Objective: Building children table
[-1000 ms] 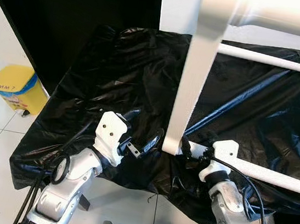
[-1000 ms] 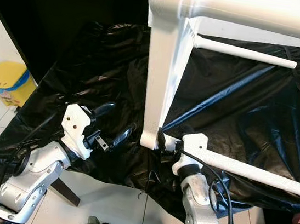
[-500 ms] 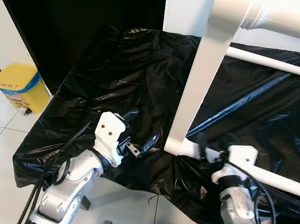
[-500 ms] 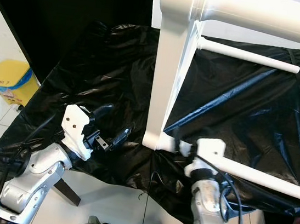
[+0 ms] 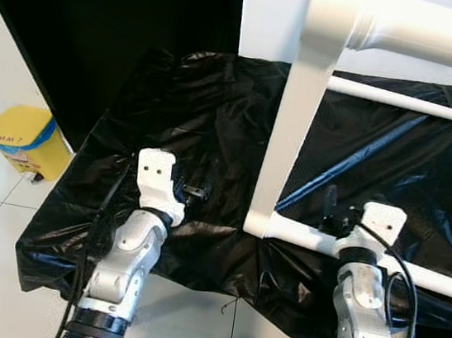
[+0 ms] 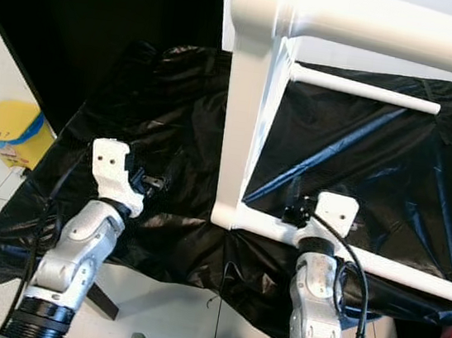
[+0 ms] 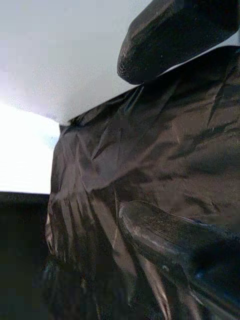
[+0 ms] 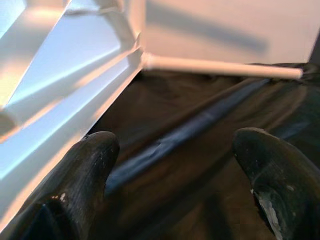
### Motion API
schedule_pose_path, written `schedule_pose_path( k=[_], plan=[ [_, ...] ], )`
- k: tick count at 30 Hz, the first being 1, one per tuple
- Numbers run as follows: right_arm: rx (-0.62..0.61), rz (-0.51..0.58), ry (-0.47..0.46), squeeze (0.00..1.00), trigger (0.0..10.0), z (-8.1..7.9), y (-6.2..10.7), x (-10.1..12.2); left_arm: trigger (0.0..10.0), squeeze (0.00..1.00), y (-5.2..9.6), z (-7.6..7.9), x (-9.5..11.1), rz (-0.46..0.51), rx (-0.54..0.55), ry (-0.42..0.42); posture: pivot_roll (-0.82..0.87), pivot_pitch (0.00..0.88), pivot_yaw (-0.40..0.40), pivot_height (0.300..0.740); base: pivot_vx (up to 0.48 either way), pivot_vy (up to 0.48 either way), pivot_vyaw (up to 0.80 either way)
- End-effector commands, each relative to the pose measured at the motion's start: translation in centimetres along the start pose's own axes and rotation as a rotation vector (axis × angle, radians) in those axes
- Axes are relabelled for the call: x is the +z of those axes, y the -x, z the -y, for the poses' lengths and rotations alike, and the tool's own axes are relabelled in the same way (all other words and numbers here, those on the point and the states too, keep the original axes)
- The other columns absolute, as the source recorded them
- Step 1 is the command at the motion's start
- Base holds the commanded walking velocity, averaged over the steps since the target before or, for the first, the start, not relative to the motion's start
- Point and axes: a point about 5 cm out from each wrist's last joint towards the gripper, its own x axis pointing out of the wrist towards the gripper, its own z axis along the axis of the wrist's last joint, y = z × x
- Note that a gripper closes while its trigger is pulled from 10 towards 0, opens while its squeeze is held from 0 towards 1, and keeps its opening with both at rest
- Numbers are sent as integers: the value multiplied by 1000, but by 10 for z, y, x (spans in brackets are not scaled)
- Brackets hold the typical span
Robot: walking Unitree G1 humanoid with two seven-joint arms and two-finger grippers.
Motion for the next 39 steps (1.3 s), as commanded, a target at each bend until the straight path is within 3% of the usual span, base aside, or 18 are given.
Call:
schedule_pose_path(
  k=[1, 9, 16, 24, 39],
  plan=[
    [18, -5, 6, 0, 10000, -5, -3, -3, 10000, 0, -4, -7, -4, 4, 29, -28, -131, 0, 36, 740, 0, 0, 0],
    [14, 27, -5, 0, 10000, -11, -15, 2, 10000, 0, -20, -13, 1, 35, 56, -17, -95, 0, 41, 740, 0, 0, 0],
    [22, 18, -12, 0, 10000, -13, -18, 1, 10000, 0, -21, -6, 4, 60, 60, -41, -61, 0, 14, 740, 0, 0, 0],
    [44, 21, -13, 0, 10000, -19, -24, 1, 10000, 0, -22, -13, 3, 76, 101, -67, -58, 0, 11, 740, 0, 0, 0],
    [39, 27, 11, 0, 10000, -12, -29, 2, 10000, 0, -38, -12, 4, 89, 82, -67, -120, 24, 20, 740, 0, 0, 0]
  ],
)
